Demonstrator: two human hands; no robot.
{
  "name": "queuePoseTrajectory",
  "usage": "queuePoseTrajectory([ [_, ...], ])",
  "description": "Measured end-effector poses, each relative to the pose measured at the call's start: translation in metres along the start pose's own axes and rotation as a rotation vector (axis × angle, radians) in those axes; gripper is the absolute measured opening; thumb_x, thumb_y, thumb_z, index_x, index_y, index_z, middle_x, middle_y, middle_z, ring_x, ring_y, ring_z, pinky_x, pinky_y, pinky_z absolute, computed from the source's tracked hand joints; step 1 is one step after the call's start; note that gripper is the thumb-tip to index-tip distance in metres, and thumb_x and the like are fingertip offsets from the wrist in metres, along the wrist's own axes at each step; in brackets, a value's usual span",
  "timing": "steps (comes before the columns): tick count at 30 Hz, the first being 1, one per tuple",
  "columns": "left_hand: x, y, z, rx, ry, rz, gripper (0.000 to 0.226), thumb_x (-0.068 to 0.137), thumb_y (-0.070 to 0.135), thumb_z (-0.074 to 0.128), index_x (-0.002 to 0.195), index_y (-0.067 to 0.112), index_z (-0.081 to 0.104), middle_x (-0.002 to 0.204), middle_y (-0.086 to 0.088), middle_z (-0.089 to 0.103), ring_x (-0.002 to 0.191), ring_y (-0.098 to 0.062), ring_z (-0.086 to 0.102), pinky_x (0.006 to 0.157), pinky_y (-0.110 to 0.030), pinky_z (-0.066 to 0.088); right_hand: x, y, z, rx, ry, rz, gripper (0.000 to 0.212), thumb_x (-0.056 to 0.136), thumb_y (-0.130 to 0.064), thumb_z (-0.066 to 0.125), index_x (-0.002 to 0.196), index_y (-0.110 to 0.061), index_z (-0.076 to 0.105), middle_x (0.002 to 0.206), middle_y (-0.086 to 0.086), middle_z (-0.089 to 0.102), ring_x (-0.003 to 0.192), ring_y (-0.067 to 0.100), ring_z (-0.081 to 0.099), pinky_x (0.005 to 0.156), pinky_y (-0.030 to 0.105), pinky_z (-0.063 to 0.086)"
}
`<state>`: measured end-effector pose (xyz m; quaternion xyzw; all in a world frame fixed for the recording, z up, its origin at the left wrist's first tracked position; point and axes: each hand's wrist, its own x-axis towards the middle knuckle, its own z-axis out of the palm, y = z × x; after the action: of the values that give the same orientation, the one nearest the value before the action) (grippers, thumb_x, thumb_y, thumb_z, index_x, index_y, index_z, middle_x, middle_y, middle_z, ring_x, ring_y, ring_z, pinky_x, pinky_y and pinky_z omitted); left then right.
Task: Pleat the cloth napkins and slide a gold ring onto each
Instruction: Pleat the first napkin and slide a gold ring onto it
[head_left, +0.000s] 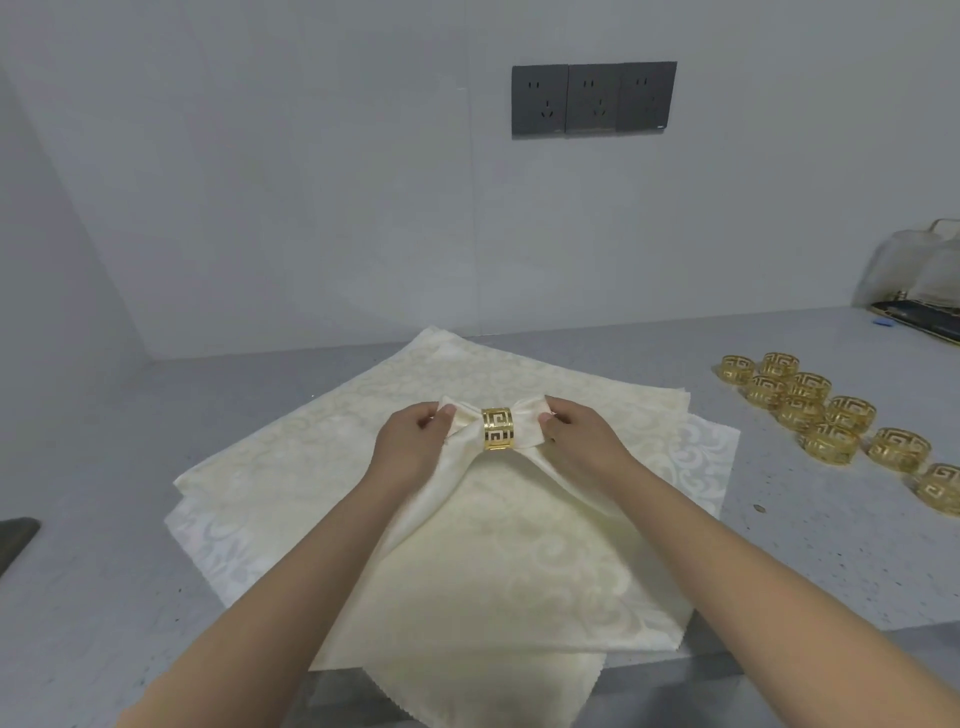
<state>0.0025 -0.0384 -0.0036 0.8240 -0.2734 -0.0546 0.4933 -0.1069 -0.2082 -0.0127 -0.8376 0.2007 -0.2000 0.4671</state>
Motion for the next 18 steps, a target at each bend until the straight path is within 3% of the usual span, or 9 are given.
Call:
queuePoseTrajectory([
  [2,0.011,0.005,0.003,0.0,-0.056,-0.01,0.022,0.095,0.026,0.047,0.087,0.02,0.066,0.066,0.012,0.053,0.061,-0.007,0.047,0.053,-0.019,0.033,0.013,0.001,-0.004,-0.004,0.001,0.038,0.024,0.094,-0.007,0.042,0.106,-0.01,0.063,0.094,-0.001,0.06,0.085,0.014,0.051,0.067,0.024,0.036],
  [4,0.022,0.013,0.005,0.018,-0.135,-0.011,0.019,0.092,0.026,0.049,0.094,0.019,0.066,0.074,0.011,0.056,0.066,-0.007,0.049,0.054,-0.016,0.034,0.029,0.004,-0.008,0.0,0.108,0.119,0.025,0.094,-0.014,0.05,0.117,-0.008,0.057,0.105,0.001,0.06,0.092,0.014,0.052,0.075,0.024,0.035],
  [8,0.053,0.037,0.015,0.123,-0.247,0.035,0.05,0.073,0.039,0.048,0.107,0.006,0.063,0.1,-0.01,0.065,0.086,-0.018,0.056,0.071,-0.027,0.039,0.066,0.009,-0.025,0.043,0.265,0.159,0.017,0.089,-0.018,0.061,0.102,-0.007,0.06,0.092,-0.001,0.059,0.088,0.016,0.054,0.075,0.023,0.035],
  [12,0.106,0.054,0.041,0.227,-0.259,0.086,0.031,0.086,0.031,0.049,0.108,0.008,0.054,0.109,-0.009,0.058,0.104,-0.027,0.053,0.093,-0.037,0.041,0.106,0.006,-0.048,0.076,0.382,0.143,0.004,0.088,-0.014,0.061,0.091,-0.014,0.06,0.09,0.001,0.061,0.082,0.017,0.055,0.062,0.021,0.038],
  [15,0.155,0.061,0.064,0.261,-0.234,0.074,0.047,0.09,0.031,0.052,0.131,0.008,0.047,0.125,-0.017,0.052,0.11,-0.029,0.053,0.095,-0.037,0.045,0.139,0.008,-0.064,0.108,0.457,0.129,0.005,0.089,-0.013,0.058,0.09,-0.014,0.064,0.091,0.003,0.065,0.086,0.021,0.061,0.075,0.027,0.047],
  [18,0.202,0.076,0.09,0.264,-0.23,0.08,0.052,0.09,0.031,0.053,0.137,0.01,0.043,0.133,-0.018,0.044,0.111,-0.03,0.054,0.094,-0.031,0.045,0.177,0.018,-0.086,0.087,0.474,0.118,0.014,0.09,-0.012,0.055,0.091,-0.01,0.069,0.094,0.007,0.07,0.09,0.024,0.064,0.083,0.033,0.049],
])
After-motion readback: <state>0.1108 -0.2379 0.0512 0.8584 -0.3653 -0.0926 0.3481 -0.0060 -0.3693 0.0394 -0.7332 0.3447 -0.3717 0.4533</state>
